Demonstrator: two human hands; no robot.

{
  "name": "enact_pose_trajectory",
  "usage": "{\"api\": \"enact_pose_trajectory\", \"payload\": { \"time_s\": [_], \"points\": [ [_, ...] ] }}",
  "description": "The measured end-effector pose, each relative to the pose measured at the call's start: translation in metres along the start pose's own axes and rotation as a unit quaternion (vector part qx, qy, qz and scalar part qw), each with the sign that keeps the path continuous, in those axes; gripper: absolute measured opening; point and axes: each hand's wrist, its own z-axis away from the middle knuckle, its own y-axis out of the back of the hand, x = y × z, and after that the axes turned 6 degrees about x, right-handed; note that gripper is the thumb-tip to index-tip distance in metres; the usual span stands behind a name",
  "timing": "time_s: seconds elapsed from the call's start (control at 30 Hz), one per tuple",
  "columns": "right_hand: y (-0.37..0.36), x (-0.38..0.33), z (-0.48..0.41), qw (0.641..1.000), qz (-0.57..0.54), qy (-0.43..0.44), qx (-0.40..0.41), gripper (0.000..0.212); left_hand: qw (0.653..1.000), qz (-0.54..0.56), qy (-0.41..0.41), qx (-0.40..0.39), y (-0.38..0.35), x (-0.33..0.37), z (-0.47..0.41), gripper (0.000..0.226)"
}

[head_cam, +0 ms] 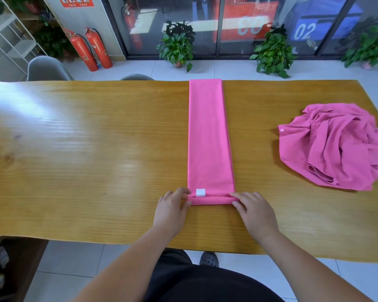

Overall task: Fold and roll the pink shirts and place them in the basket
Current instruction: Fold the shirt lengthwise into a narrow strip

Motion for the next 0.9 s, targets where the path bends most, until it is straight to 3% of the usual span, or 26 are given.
{"api": "enact_pose_trajectory", "payload": {
  "time_s": [0.1, 0.2, 0.3, 0.43, 0.57, 0.67, 0.77, 0.9],
  "points": [
    [0.008, -0.01, -0.005, 0.991, -0.077, -0.106, -0.031, 0.016, 0.993, 0.083, 0.083, -0.019, -0.001, -0.001, -0.002, 0.019],
    [0.01, -0.018, -0.012, 0.987, -0.059, -0.146, -0.024, 0.008, 0.996, 0.032, 0.087, -0.003, -0.001, 0.009, -0.005, 0.014],
    [0.007, -0.019, -0.017, 0.995, 0.058, -0.074, 0.018, 0.011, 0.995, -0.085, 0.027, 0.048, -0.001, 0.018, -0.014, 0.015],
    [-0.009, -0.012, -0.015, 0.98, 0.142, 0.125, 0.067, 0.027, 0.955, -0.219, -0.2, 0.026, -0.005, 0.008, -0.024, 0.034],
    [-0.018, 0.006, 0.005, 0.963, 0.169, 0.188, 0.089, 0.041, 0.929, -0.231, -0.283, 0.061, -0.008, -0.008, -0.008, 0.039],
    [-0.017, 0.011, 0.01, 0.967, 0.16, 0.184, 0.077, 0.041, 0.932, -0.215, -0.282, 0.075, -0.01, -0.015, 0.008, 0.034],
    [-0.013, 0.007, 0.004, 0.977, 0.133, 0.152, 0.065, 0.04, 0.954, -0.188, -0.226, 0.055, -0.008, -0.01, 0.01, 0.042],
    [-0.01, 0.002, -0.009, 0.993, 0.059, 0.09, 0.044, 0.039, 0.969, -0.177, -0.168, 0.036, -0.009, -0.005, -0.003, 0.036]
  ]
}}
